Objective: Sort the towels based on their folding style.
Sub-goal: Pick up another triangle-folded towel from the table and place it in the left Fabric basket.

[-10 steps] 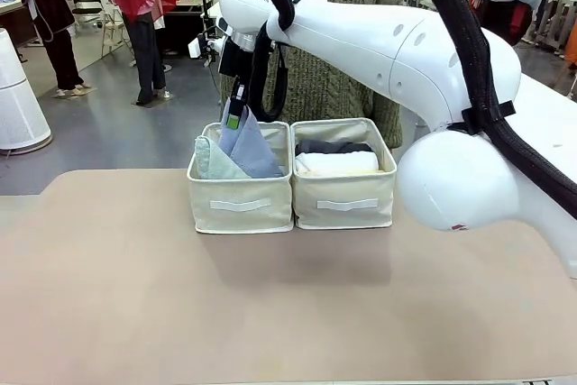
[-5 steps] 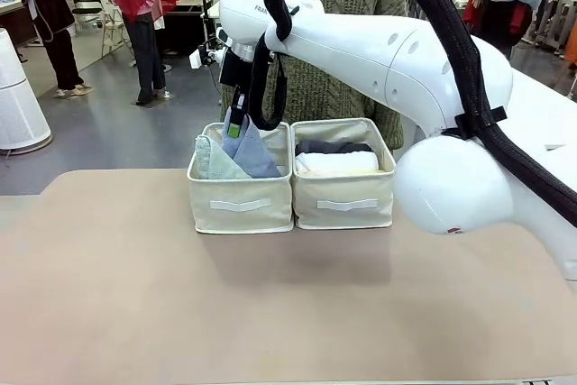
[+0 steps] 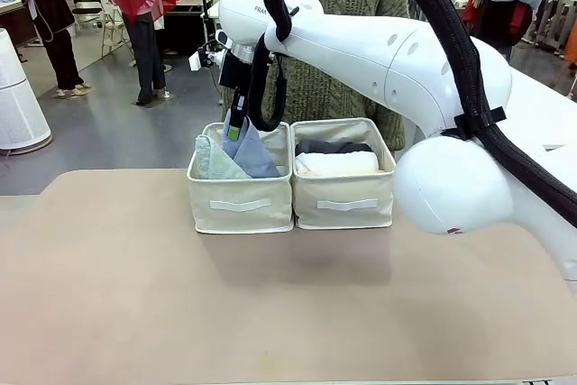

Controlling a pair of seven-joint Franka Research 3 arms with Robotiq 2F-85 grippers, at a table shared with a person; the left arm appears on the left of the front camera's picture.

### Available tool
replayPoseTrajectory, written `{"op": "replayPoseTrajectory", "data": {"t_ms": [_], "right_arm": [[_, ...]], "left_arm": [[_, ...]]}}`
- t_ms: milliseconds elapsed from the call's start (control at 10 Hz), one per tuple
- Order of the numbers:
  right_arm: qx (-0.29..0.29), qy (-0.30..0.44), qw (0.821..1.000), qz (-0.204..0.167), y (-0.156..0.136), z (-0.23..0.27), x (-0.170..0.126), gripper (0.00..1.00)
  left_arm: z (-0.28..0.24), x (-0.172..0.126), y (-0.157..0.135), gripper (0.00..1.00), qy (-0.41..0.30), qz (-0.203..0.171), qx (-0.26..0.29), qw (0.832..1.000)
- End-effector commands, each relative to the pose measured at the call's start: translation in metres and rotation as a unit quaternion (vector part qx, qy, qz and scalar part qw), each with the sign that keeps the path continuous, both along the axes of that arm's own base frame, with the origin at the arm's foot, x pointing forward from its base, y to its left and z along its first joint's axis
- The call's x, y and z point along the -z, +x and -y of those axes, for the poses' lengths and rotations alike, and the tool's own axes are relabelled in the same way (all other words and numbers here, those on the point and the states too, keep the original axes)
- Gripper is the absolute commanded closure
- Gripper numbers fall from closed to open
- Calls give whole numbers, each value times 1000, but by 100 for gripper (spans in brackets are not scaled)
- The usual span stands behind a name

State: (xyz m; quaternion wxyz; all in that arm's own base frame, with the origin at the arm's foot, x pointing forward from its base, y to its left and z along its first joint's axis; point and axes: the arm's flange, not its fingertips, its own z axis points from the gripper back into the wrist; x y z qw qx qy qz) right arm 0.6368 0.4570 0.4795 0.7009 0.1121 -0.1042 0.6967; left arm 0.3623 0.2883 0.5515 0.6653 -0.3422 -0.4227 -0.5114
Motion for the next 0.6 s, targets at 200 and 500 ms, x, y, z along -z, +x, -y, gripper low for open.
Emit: {"op": "replayPoseTrajectory", "data": {"t_ms": [200,500], "right_arm": [[-8,10,1000,-20,64,-39,-23,24],[-2,8,1000,-20,65,-37,-24,20]], "left_arm": [[0,0,-3,8,1,3,1,1000],[0,0,-3,8,1,3,1,1000]]}}
